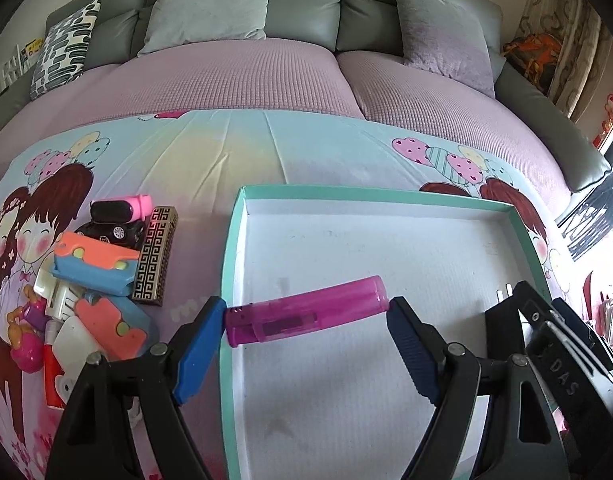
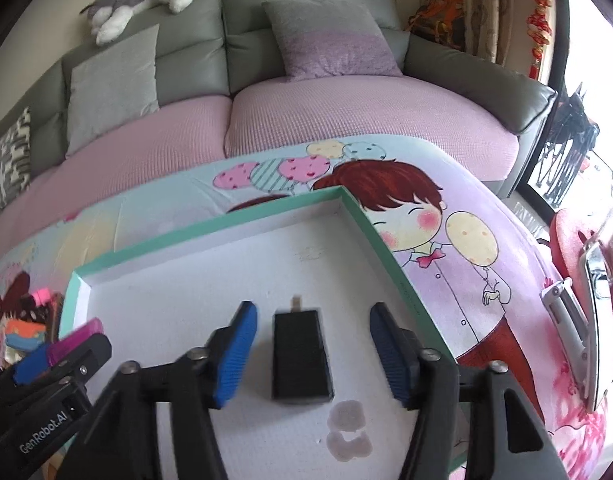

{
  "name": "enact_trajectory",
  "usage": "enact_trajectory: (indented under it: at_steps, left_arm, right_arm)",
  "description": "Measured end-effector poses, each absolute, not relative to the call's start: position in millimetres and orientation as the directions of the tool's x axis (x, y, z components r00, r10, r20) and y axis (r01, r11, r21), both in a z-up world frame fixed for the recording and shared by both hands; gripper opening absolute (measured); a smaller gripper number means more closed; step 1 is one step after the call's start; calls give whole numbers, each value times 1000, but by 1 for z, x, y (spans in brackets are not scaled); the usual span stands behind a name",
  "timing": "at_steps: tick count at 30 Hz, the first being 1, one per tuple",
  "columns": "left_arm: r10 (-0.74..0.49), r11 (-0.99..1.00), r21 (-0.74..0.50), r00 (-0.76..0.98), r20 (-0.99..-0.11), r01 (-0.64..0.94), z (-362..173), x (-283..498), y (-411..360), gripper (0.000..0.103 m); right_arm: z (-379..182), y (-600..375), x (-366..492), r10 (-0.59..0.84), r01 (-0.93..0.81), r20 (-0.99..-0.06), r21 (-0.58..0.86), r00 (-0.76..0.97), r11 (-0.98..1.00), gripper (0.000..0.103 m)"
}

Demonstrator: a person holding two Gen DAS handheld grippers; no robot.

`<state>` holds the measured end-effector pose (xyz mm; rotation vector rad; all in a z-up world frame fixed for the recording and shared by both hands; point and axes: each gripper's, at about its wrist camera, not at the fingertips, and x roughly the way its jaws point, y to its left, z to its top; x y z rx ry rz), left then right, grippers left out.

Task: Organize rigid objects
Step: 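Carry lighter and charger into the teal tray and open both tools, then move both tools out of the tray back toward the item pile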

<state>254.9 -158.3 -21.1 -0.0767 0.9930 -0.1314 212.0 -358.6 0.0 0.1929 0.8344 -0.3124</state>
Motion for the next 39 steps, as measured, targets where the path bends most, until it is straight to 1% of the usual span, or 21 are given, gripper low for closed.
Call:
enact_trajectory:
  at_steps: [5,6,7,8,9,11,13,15,17,18,20,27,33,39]
  left_arm:
    - [-145,989,-125,558,-817,76,-14,252,-156,83]
    - [-145,989,-125,563,-813,75,-12,251,-156,84]
    - [-143,990,-124,567,-811,72,-10,251,-155,87]
    - [-136,991,-122,572,-809,63,-8,251,-153,96]
    - [-127,992,-119,581,-804,53,-6,250,-151,98]
    - [-115,992,-119,591,-798,33,-2,250,-145,98]
    - [-105,993,-120,606,-789,16,1,250,-139,98]
    - [-92,993,-120,621,-779,-4,3,249,-134,98]
    - [-82,992,-121,633,-769,-18,5,248,-128,99]
    - [-76,992,-124,644,-761,-30,6,247,-125,100]
    - [-70,990,-133,657,-750,-47,7,247,-120,103]
    - [-4,988,-108,693,-721,-107,7,246,-107,103]
    - [-3,983,-133,716,-698,-126,9,243,-96,103]
    - [0,973,-169,730,-683,-158,14,240,-78,103]
  right_arm:
    - [5,-361,210,-208,354,-744,41,635,934,63]
    - [5,-362,209,-210,357,-742,43,637,933,64]
    - [6,-363,209,-211,360,-739,46,640,932,68]
    - [7,-363,208,-214,364,-736,48,643,930,70]
    - [8,-364,208,-217,367,-731,49,647,929,73]
    - [8,-364,206,-218,367,-727,50,651,929,77]
    - [8,-364,207,-219,367,-725,50,653,929,84]
    - [8,-364,207,-211,362,-723,59,658,930,85]
    - [8,-363,207,-207,357,-719,61,664,932,91]
    - [9,-361,207,-214,356,-714,53,667,933,96]
    - [11,-359,207,-221,351,-703,43,676,936,103]
    - [11,-352,209,-200,316,-689,45,697,948,103]
    - [13,-348,208,-206,309,-663,40,720,950,103]
    - [12,-344,211,-198,299,-666,40,719,953,103]
